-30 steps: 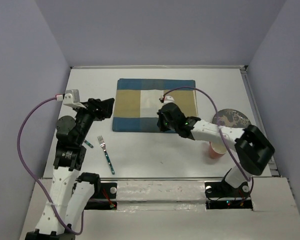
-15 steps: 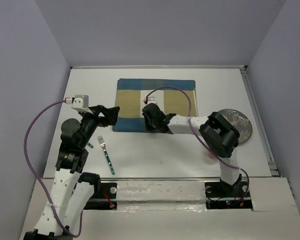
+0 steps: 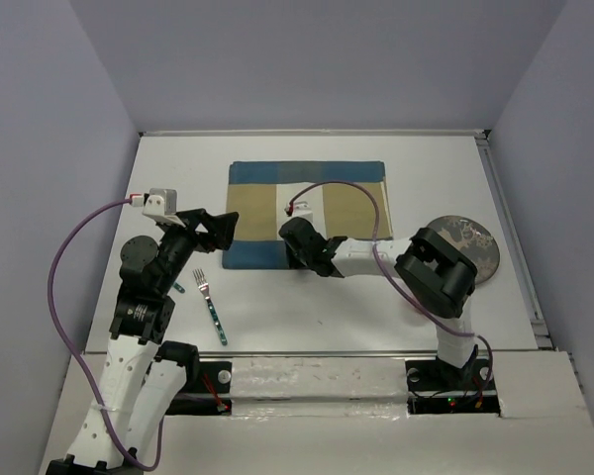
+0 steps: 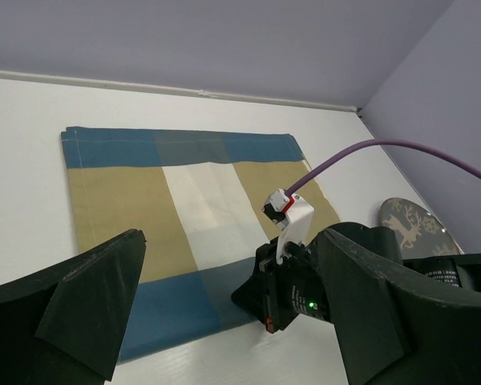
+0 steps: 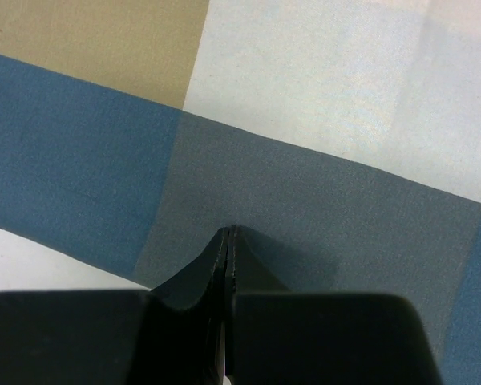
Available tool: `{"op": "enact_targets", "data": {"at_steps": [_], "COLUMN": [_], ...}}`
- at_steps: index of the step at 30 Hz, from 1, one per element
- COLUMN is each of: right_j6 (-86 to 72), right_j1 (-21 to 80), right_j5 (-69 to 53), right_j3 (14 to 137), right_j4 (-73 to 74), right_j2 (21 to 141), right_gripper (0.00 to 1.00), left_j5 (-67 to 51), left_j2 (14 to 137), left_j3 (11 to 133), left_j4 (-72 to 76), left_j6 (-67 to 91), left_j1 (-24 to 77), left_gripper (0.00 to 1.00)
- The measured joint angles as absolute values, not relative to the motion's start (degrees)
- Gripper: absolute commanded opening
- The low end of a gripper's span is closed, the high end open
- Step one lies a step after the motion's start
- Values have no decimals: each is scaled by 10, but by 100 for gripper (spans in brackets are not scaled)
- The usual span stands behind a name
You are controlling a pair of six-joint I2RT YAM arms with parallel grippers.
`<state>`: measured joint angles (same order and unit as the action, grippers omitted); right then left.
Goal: Set the dinner table for one person
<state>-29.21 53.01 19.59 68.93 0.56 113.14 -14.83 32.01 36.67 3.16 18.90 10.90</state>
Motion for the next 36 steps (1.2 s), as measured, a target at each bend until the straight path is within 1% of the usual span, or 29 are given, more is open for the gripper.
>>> {"op": "enact_targets", "data": {"at_steps": [8,11,13,17,20,25,31,36], "right_j6": [-298,-297,-295,-287,-279,-279,-292,-315], "right_j1": [539,539,539,539,539,514,410,390], "right_j5": [208,212,215,224,242,275,303,317], "right_j3": [681,679,683,692,688,615,525,505], "right_j4": [12,16,25,45,59,94,186,278], "right_j2": [1119,1095,1073,1017,949,753,560,505], "right_gripper": [0,0,3,5,5,5,6,5], "left_j5": [-148,-148,-147,-147,-148,-150,-153,-156], "left_j2": [320,320,320,320,316,316,316,316], "left_j3": [367,367,367,367,366,366,367,366], "left_j4": [31,31,31,31,31,31,25,23], "left_j6": [189,189,189,189,189,187,182,179], "left_j1": [109,109,109,109,115,137,170,185], "left_gripper": [99,99,99,99,99,99,99,99]}}
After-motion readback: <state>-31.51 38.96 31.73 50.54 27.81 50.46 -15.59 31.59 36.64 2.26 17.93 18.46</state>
